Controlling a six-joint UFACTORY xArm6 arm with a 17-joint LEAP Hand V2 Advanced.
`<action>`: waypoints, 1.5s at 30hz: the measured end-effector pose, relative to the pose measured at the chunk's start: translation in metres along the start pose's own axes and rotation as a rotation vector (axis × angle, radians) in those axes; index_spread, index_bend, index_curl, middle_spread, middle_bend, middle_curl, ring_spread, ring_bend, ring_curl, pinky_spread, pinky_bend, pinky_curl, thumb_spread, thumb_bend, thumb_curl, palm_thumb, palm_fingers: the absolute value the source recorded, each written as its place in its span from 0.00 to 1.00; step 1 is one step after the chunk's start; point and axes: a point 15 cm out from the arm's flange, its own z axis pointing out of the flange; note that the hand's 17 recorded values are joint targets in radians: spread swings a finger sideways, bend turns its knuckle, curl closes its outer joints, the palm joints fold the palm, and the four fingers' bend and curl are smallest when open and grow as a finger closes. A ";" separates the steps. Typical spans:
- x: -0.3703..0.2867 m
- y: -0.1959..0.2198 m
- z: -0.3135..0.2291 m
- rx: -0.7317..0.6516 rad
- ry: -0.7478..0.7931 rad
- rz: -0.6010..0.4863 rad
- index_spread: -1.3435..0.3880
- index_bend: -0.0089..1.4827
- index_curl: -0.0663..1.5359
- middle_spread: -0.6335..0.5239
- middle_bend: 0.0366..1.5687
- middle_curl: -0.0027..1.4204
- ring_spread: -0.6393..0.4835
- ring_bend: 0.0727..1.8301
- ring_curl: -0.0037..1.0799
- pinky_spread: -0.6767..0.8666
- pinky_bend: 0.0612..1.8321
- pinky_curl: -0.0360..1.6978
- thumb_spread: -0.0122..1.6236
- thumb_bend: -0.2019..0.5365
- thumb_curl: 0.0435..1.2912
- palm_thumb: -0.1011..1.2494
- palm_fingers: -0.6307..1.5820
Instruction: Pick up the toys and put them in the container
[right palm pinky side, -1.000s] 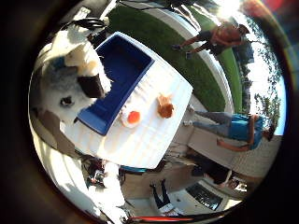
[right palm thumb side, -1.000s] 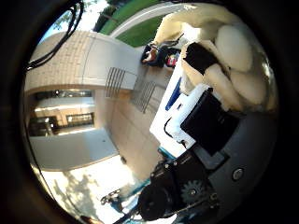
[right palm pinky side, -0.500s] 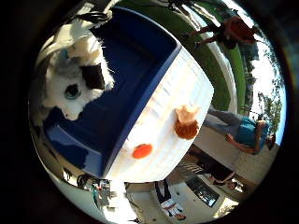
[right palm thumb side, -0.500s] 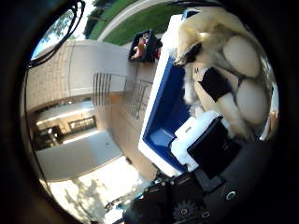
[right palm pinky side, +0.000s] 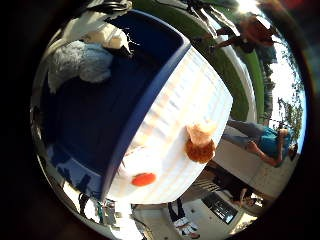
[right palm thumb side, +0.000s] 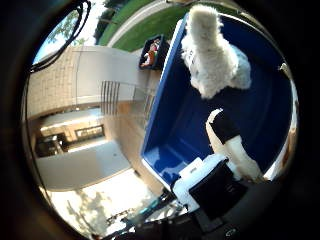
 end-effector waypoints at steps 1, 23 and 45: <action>0.003 0.003 -0.010 0.013 0.003 0.003 0.50 0.10 0.28 0.59 0.06 0.25 0.83 0.23 0.31 0.74 0.47 0.23 0.70 0.24 0.34 0.65 0.24; 0.237 0.097 -0.020 0.015 0.097 0.505 0.72 0.10 0.20 0.66 0.11 0.25 0.86 0.28 0.32 0.76 0.45 0.19 0.71 0.23 0.32 0.58 0.34; 0.274 0.118 0.085 -0.182 0.075 0.599 0.73 0.11 0.17 0.53 0.29 0.33 0.80 0.45 0.38 0.75 0.59 0.20 0.72 0.24 0.30 0.57 0.65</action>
